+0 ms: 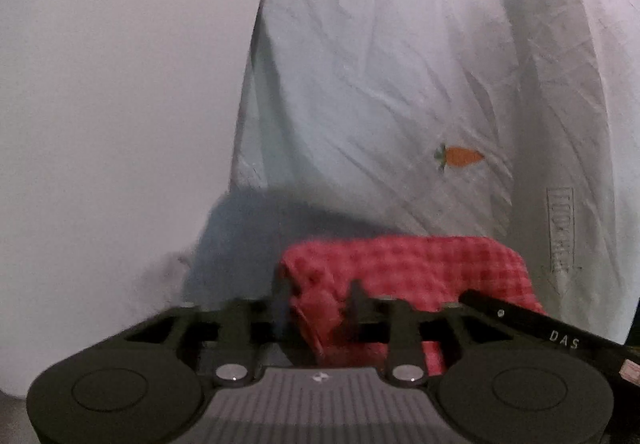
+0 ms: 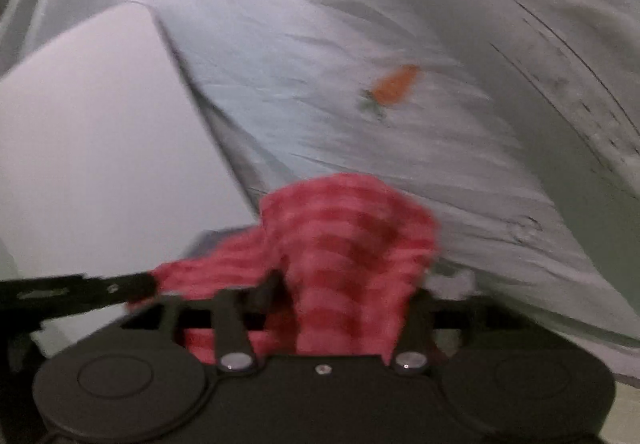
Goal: Fold clothes
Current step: 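Lift the red bundle with both tools and carry it toward the grey cloth stack, then lower the red bundle onto the grey cloth stack and open both tools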
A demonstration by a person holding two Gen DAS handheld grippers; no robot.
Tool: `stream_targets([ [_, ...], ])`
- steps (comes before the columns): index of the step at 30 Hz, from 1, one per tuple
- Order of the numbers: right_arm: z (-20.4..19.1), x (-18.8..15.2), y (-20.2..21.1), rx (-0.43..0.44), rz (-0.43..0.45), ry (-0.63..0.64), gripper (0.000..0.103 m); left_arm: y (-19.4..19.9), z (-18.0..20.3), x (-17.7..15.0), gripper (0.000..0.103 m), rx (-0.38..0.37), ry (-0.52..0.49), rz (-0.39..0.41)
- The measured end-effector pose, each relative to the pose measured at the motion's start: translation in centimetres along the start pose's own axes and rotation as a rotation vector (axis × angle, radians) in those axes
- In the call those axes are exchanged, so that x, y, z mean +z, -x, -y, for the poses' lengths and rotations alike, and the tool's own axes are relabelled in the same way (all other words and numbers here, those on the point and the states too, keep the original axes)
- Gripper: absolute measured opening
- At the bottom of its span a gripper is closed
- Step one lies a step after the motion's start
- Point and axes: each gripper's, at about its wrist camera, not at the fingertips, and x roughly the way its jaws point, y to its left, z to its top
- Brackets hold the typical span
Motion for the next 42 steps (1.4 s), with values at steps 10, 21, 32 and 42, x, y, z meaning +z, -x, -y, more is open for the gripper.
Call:
stream_targets([
  [10, 1.3, 0.1, 1.2, 0.096, 0.039, -0.082, 0.024, -1.4, 0.1, -1.5, 0.010, -0.158, 0.141, -0.027],
  [21, 1.0, 3.1, 2.8, 0.292, 0.162, -0.162, 0.022, 4.2, 1.2, 3.8, 0.014, -0.214, 0.102, 0.204],
  [32, 2.8, -1.5, -0.5, -0.138, 0.076, -0.060, 0.093, -0.5, -2.1, -0.7, 0.085, 0.205, 0.028, 0.083],
  [42, 4.0, -5.0, 6.1, -0.247, 0.151, -0.101, 0.102, 6.0, -2.5, -4.7, 0.099, 0.245, 0.020, 0.191],
])
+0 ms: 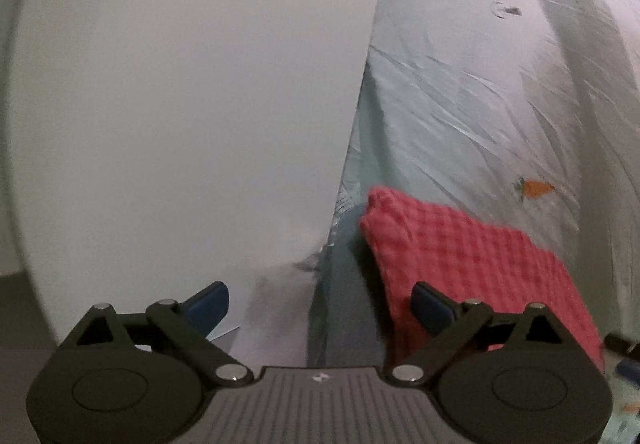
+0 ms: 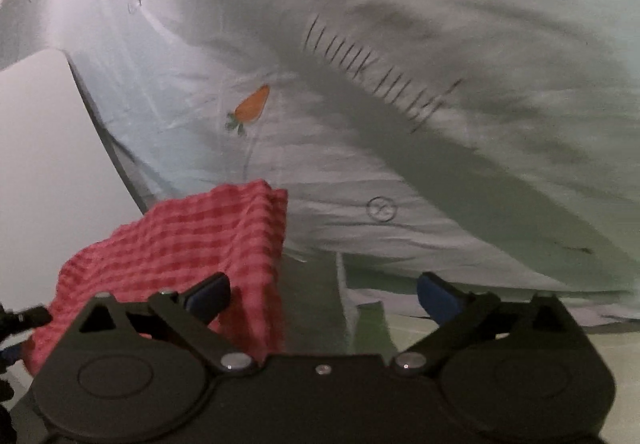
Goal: Fold clothes
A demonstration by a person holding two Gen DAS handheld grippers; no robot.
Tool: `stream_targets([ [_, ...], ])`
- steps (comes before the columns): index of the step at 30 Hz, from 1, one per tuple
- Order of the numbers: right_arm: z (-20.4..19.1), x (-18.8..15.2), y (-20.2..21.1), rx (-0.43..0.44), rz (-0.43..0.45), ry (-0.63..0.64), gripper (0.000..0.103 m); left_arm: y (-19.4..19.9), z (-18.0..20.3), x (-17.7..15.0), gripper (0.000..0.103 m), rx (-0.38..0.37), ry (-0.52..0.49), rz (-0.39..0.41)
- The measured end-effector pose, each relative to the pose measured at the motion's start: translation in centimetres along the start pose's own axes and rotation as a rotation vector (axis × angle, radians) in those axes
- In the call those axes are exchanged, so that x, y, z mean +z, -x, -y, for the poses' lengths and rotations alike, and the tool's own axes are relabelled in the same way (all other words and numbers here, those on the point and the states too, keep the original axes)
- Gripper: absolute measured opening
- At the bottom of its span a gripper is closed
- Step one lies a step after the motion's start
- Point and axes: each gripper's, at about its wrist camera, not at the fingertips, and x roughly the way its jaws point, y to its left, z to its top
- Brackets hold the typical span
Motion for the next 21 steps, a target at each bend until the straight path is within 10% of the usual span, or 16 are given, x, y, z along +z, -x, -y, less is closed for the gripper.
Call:
stream_targets([
  [21, -4.5, -12.0, 25.0, -0.024, -0.076, 0.226, 0.103, 24.2, 4.0, -11.2, 0.103, -0.103, -0.169, -0.037],
])
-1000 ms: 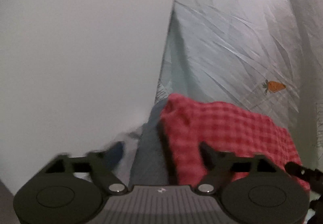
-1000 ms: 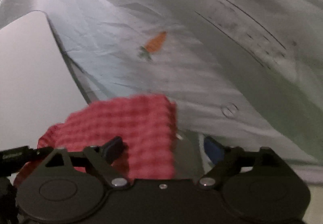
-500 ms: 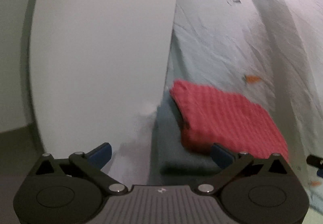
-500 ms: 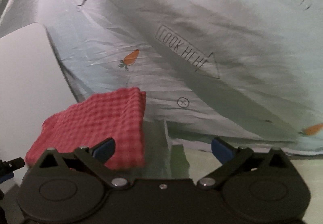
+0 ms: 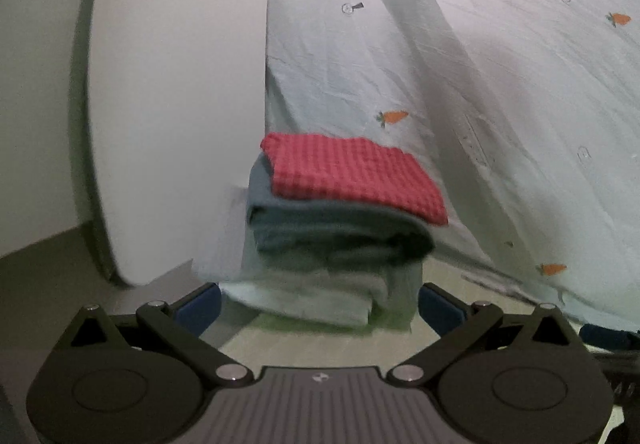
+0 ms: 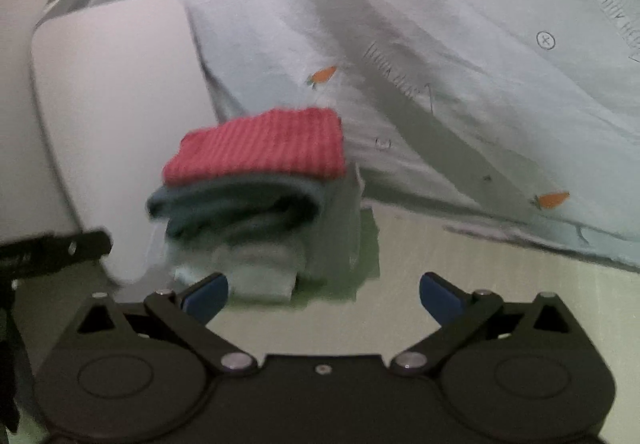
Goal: Fold clothes
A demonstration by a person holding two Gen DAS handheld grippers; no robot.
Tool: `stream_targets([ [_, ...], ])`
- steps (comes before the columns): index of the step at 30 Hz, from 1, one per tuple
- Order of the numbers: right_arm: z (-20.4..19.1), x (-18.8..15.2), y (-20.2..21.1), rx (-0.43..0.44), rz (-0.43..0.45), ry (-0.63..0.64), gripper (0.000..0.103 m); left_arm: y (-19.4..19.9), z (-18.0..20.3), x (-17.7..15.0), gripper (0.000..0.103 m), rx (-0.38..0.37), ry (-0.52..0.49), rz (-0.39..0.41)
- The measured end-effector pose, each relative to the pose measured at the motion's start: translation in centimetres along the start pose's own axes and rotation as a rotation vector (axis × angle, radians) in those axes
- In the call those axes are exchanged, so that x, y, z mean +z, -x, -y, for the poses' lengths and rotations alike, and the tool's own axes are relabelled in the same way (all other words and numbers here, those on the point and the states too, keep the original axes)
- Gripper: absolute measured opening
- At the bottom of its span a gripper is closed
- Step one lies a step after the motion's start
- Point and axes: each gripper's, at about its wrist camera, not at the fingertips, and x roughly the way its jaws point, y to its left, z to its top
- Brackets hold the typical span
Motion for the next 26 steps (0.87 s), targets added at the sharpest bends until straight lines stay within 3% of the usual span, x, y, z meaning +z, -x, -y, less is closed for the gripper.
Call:
stream_targets([
  [6, 0.4, -3.6, 3.8, -0.005, -0.037, 0.010, 0.103, 3.8, 1.3, -2.8, 0.103, -0.004, -0.004, -0.041],
  [12, 0.8, -6.3, 6.7, -0.020, -0.058, 0.012, 0.103, 5.2, 2.3, -4.2, 0.103, -0.021, -0.029, -0.059],
  [26, 0.8, -6.4, 7.8, -0.027, -0.033, 0.007, 0.103, 6.1, 2.8, -4.5, 0.103, -0.008, -0.073, -0.037],
])
